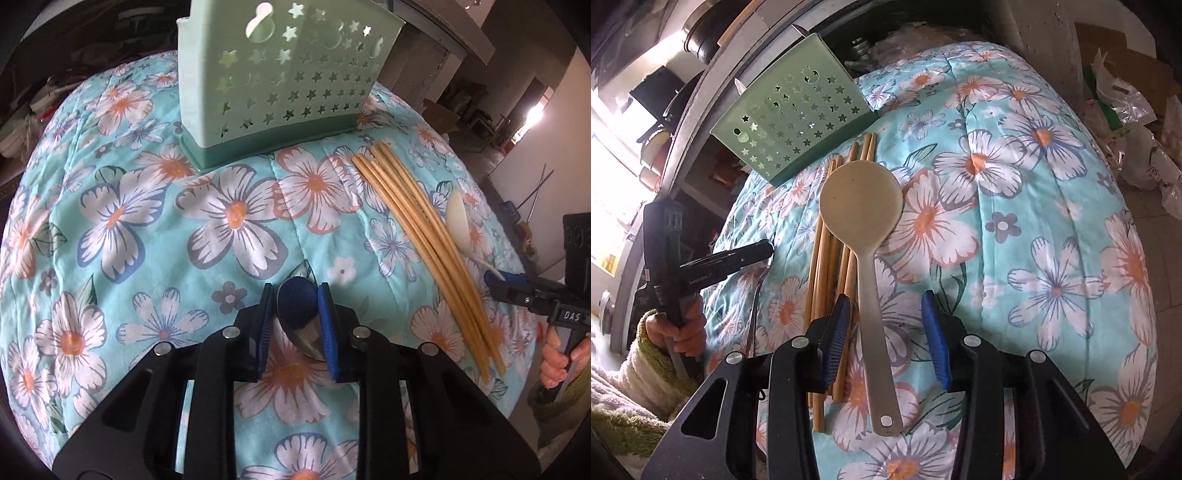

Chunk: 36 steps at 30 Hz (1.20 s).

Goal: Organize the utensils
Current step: 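Grasp the metal spoon with the left tool while the right tool grasps the cream ladle-spoon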

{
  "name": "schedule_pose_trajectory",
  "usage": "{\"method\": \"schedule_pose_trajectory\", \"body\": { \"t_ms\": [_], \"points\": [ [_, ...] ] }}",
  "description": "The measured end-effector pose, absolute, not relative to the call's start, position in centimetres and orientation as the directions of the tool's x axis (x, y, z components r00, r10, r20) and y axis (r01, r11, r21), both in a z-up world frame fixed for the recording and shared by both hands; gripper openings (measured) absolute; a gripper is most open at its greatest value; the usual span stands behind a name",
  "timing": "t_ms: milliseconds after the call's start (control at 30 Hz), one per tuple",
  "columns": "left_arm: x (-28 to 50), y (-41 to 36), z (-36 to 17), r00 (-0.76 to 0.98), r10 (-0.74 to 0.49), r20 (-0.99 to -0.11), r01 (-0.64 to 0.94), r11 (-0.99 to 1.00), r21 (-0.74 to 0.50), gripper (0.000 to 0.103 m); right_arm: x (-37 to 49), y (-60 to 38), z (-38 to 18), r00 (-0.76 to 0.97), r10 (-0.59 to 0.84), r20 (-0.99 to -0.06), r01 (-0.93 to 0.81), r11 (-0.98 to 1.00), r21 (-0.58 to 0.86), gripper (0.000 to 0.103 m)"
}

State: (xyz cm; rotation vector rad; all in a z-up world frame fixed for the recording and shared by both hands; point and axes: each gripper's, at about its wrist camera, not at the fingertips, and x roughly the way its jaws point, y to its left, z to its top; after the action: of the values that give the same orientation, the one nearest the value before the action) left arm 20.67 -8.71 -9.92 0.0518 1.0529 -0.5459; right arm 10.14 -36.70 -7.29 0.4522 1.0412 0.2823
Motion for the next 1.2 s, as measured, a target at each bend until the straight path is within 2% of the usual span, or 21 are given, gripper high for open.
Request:
{"method": "schedule_pose_trajectory", "body": {
  "t_ms": [100, 267, 500, 867, 1067, 1200],
  "points": [
    [20.6, -9.1, -9.7, 0.389, -0.382, -0.838, 0.452, 0.872, -0.187, 0.011, 10.1, -37.0, -7.0, 0.479, 0.444, -0.757, -0.023, 0.868, 0.495, 0.04],
    [20.9, -9.4, -9.3, 0.374, -0.393, -0.84, 0.45, 0.869, -0.206, 0.007, 11.0, -37.9, -5.2, 0.501, 0.435, -0.748, -0.056, 0.879, 0.474, 0.04],
    [20.5, -8.4, -9.1, 0.384, -0.37, -0.846, 0.428, 0.883, -0.192, 0.006, 14.7, -38.8, -4.4, 0.524, 0.421, -0.741, -0.103, 0.894, 0.435, 0.045],
    [20.8, -6.7, -9.1, 0.391, -0.362, -0.846, 0.391, 0.898, -0.203, 0.007, 21.9, -37.9, -7.7, 0.37, 0.581, -0.725, -0.255, 0.814, 0.522, 0.045],
    [21.0, -6.9, -9.2, 0.39, -0.366, -0.845, 0.395, 0.895, -0.206, 0.007, 21.8, -36.9, -7.5, 0.338, 0.6, -0.725, -0.304, 0.799, 0.519, 0.045],
    [21.1, -6.8, -9.3, 0.384, -0.374, -0.844, 0.398, 0.892, -0.214, 0.007, 21.5, -35.7, -7.5, 0.313, 0.596, -0.74, -0.335, 0.798, 0.501, 0.04]
  ]
}}
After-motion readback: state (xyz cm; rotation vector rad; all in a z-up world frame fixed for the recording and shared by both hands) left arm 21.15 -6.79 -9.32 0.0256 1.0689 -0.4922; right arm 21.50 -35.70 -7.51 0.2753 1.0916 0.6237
